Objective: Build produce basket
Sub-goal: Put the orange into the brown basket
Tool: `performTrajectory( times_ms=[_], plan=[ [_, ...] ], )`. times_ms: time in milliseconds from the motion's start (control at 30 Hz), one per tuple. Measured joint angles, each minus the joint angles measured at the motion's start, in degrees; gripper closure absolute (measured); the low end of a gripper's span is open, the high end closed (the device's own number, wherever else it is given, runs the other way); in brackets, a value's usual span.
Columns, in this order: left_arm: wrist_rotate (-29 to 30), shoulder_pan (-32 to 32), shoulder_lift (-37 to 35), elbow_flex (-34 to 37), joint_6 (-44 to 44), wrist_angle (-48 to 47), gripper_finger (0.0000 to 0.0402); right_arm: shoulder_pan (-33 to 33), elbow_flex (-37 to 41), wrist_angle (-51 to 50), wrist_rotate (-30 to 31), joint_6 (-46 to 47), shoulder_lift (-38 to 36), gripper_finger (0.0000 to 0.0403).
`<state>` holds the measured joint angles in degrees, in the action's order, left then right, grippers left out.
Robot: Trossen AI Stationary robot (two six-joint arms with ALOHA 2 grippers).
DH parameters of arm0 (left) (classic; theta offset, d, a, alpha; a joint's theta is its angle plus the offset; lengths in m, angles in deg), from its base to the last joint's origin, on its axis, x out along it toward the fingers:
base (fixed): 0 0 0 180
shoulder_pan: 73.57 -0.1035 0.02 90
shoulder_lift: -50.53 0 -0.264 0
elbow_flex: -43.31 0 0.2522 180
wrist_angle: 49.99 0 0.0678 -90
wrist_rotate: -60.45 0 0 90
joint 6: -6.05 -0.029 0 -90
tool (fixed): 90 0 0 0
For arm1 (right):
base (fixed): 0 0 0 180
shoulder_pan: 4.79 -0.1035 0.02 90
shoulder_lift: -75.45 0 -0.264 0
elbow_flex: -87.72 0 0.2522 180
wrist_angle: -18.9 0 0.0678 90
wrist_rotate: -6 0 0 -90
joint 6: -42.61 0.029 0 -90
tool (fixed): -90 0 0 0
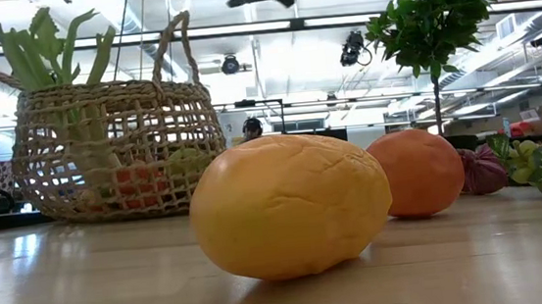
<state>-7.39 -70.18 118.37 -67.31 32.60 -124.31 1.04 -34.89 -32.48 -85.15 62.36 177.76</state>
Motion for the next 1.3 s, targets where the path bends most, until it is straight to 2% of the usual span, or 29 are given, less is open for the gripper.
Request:
performTrajectory(
  times_ms=[233,367,800,1300],
  plan=[
    [0.04,5.14,3.74,0.04,2.91,2.48,0.0187,-4.91,0.74,-15.9,-0.01,1.51,-1.34,0.011],
    [-0.09,7.28,4.97,0.07,3.12,5.74,0.0198,-8.38,4.23,-20.03,-0.02,3.91,-1.25,0.0112],
    [0.06,11.63,5.11,0.07,7.78,7.54,0.022,-18.97,18.42,-17.84,0.14,17.48,-1.67,0.011],
    [0.05,12.38,5.44,0.07,7.02,7.45,0.0228,-27.38,40.09,-2.07,4.93,32.01,-12.53,0.011]
  ],
)
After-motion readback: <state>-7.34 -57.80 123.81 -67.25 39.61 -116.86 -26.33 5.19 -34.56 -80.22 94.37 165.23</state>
